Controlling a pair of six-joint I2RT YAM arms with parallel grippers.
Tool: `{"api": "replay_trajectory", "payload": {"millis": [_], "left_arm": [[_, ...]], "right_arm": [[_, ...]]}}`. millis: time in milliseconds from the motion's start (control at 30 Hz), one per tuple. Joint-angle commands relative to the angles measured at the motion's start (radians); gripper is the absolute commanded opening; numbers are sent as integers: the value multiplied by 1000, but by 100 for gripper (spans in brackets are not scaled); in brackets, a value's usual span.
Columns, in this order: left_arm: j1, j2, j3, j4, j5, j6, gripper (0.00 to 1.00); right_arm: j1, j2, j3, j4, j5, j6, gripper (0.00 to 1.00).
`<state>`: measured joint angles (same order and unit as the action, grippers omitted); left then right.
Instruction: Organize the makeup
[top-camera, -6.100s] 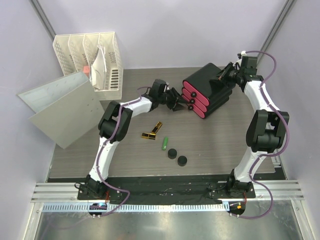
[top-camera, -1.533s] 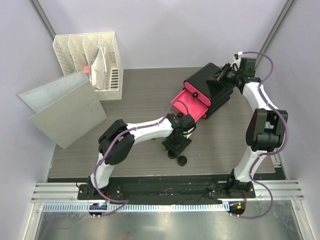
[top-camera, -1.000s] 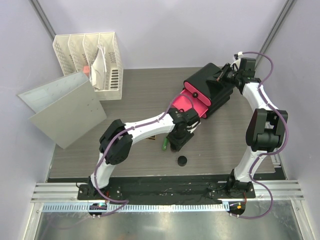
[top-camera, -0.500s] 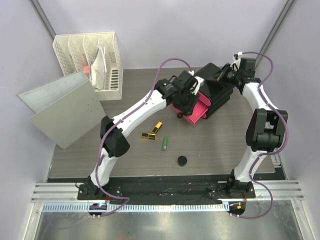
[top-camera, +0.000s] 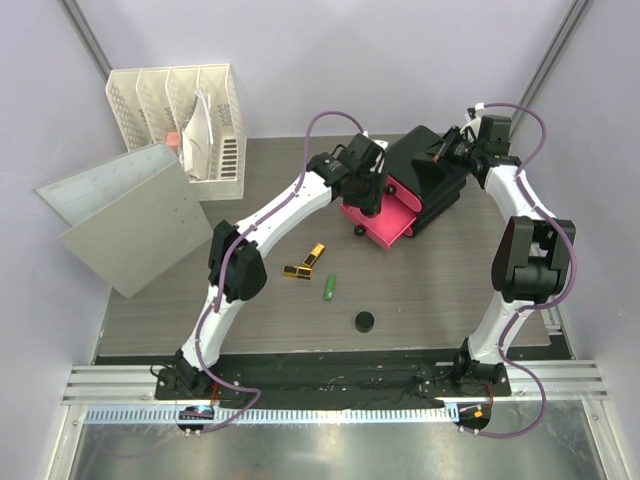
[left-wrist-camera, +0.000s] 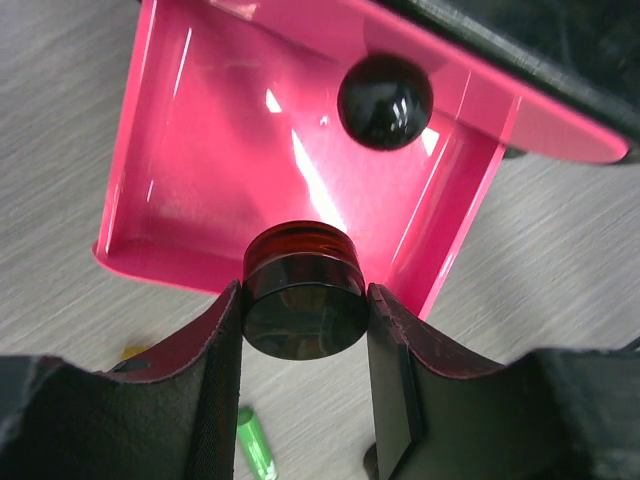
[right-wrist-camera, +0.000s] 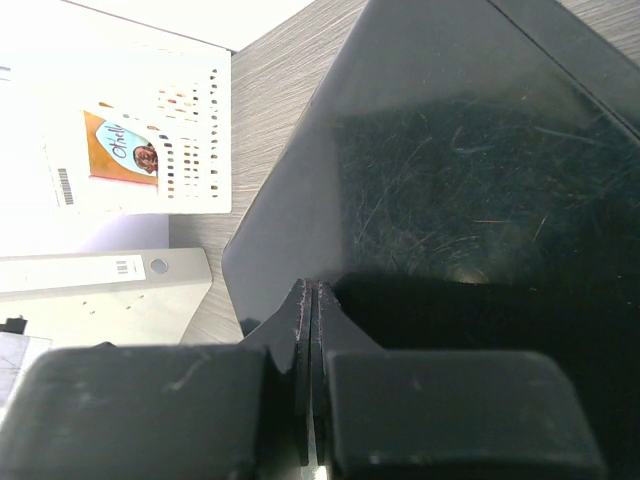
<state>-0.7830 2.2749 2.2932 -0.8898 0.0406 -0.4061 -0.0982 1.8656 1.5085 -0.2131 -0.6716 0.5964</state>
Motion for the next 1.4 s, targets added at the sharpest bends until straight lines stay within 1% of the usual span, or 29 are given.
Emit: {"api": "replay_trajectory", "payload": {"millis": [0,67,167,200,300,467,500,567,600,667,700,767,800,833,933,1067,1233,1300,1367], "left_arm": [[8,9,54,81,-33,-14,0],[11,34,66,72,-71,-20,0],[14,66,103,35,-105,-40,7],[14,81,110,29,-113,-45,8],[18,94,115,35,-134,-68,14],[34,112,140,40,-148,-109,17],[37,112,140,41,-151,-114,22],[45,104,140,54,-156,-112,28],[47,101,137,58,-154,-111,37],[53,87,137,80,-148,-106,51],[53,80,138,89,-145,-102,62],[53,60,138,103,-146,-92,70],[53,49,134,117,-139,-86,75],[53,41,129,121,-134,-80,77],[53,12,126,124,-130,-65,79],[51,-47,94,97,-93,-66,75],[19,-193,-89,75,-65,-27,73],[-18,-225,-161,39,-65,1,75],[-58,-242,-185,-44,-65,32,77]], "right_arm": [[8,86,-67,-187,106,-78,1],[8,89,-70,-189,107,-81,1],[9,93,-68,-189,106,-79,1],[9,95,-70,-189,106,-79,1],[9,96,-71,-190,106,-80,1],[9,95,-76,-189,107,-83,1],[11,93,-77,-190,109,-83,1],[11,90,-79,-190,109,-84,1],[11,90,-80,-190,109,-86,1],[11,89,-82,-190,109,-87,1],[11,89,-83,-192,107,-87,1],[11,87,-83,-190,107,-89,1],[11,89,-82,-190,106,-87,1],[12,89,-82,-190,104,-90,1],[12,89,-79,-190,102,-89,1],[12,87,-79,-192,102,-89,1],[12,87,-77,-190,102,-89,1],[12,89,-77,-190,102,-90,1],[12,93,-77,-190,101,-89,1]]}}
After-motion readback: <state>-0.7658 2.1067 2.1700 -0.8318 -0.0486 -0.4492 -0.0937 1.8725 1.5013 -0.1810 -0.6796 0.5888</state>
